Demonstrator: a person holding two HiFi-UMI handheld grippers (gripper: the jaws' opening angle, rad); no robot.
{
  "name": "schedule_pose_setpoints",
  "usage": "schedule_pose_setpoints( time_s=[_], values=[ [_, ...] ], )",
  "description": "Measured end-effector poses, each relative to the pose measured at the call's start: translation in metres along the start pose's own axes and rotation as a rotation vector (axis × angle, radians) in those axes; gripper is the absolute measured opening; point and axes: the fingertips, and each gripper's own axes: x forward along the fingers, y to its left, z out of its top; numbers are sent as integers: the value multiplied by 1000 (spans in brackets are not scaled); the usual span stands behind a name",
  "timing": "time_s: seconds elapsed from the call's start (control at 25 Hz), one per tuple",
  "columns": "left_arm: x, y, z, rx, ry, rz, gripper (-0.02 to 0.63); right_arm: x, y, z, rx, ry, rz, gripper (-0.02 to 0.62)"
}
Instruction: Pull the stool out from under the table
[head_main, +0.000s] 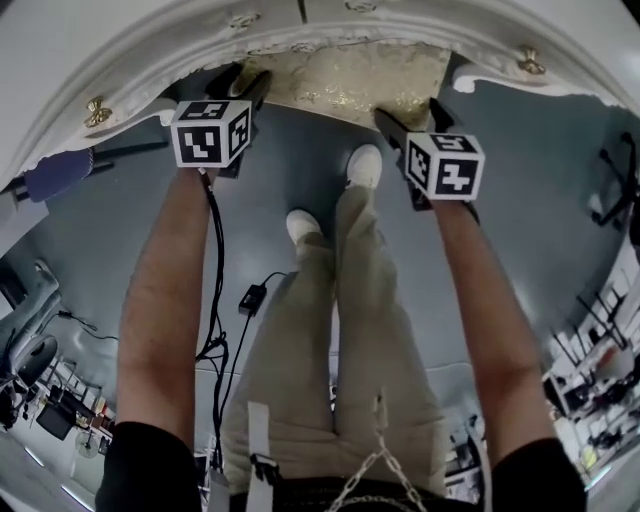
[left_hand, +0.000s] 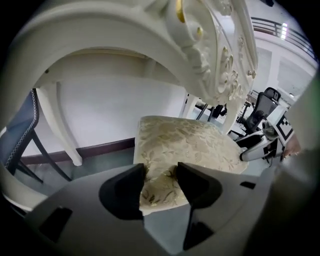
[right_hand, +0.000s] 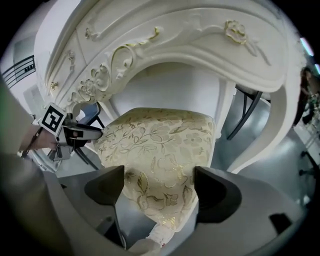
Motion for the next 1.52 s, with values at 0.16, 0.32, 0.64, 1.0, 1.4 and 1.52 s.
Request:
schedule_pose_setpoints(
  time_s=[0.16, 0.32, 0.64, 1.0, 1.4, 1.52],
  values=[
    [-3, -10, -7, 36, 13, -25, 201, -10, 0, -18, 74, 1, -9, 408],
    [-7, -14, -14, 28, 32, 5, 193, -16, 1, -21, 121, -3, -14, 408],
    [-31, -46, -55, -55, 49, -3, 193, -25, -10, -34, 95, 7, -5, 408],
    [-59, -71, -99, -135, 63, 57, 193, -34, 2, -49, 22, 30, 85, 408],
    [-88, -102, -144, -207, 67, 107, 193, -36, 5, -61, -79, 57, 117, 407],
    [-90, -102, -152, -233, 55, 114, 193, -33, -11, -59, -21, 58, 90, 408]
  ],
)
